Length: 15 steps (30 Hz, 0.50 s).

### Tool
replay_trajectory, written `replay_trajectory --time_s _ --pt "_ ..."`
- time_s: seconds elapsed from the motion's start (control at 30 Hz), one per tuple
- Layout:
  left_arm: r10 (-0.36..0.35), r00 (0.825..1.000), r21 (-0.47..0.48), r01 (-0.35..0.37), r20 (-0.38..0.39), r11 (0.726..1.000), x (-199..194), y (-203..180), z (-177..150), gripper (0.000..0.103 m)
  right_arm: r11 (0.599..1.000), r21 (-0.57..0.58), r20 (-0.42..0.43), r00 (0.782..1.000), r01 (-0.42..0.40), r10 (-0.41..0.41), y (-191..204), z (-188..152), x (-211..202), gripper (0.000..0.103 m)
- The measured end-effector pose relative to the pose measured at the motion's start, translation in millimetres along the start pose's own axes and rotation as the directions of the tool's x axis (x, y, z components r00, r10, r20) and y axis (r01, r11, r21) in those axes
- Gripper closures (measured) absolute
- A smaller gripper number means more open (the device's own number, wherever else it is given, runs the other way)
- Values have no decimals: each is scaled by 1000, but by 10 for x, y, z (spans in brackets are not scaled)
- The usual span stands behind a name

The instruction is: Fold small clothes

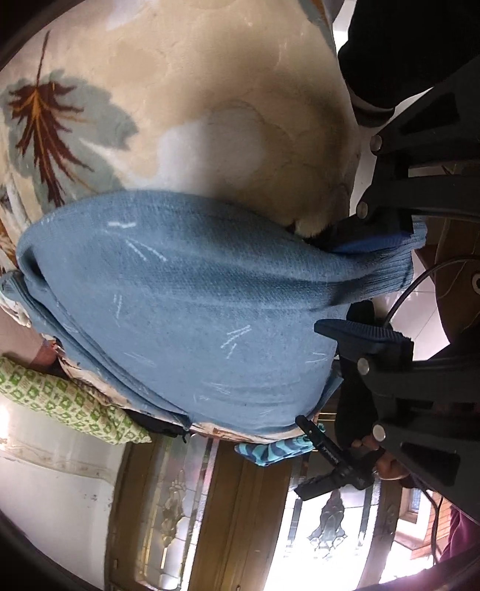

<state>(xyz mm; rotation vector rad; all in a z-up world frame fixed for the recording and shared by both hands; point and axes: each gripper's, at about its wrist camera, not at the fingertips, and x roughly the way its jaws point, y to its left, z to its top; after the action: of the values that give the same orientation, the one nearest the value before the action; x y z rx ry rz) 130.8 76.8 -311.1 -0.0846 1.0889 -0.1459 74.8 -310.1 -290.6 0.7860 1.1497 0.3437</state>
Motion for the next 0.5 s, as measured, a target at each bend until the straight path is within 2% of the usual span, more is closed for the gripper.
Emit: replay_trajectory --time_s 0.07,0.1,0.17,0.27,0.33,0.37,0.5 --pt "15 1000 29 -16 17 999 -20 -38 -3 78 1000 -28 2 1000 -10 10 78 7 16 66" --pt "1 1000 27 -1 20 1000 -32 -25 16 89 999 -39 2 1000 -21 21 133 19 20 69" --pt "-32 999 11 32 12 999 -51 19 53 95 995 -80 8 998 -63 64 275 64 0 89" --pt "-73 997 12 73 6 997 -92 45 104 97 989 -129 34 997 -65 70 545 205 -9 89" --pt "-144 990 -18 144 14 989 -181 75 170 97 986 -155 41 997 -64 71 690 342 -5 90" --pt "-195 980 -38 196 30 980 -262 96 249 97 984 -161 48 996 -71 80 750 409 -21 90" --pt "-281 955 -28 285 98 958 -532 64 600 97 978 -170 96 985 -123 141 928 720 -167 90"
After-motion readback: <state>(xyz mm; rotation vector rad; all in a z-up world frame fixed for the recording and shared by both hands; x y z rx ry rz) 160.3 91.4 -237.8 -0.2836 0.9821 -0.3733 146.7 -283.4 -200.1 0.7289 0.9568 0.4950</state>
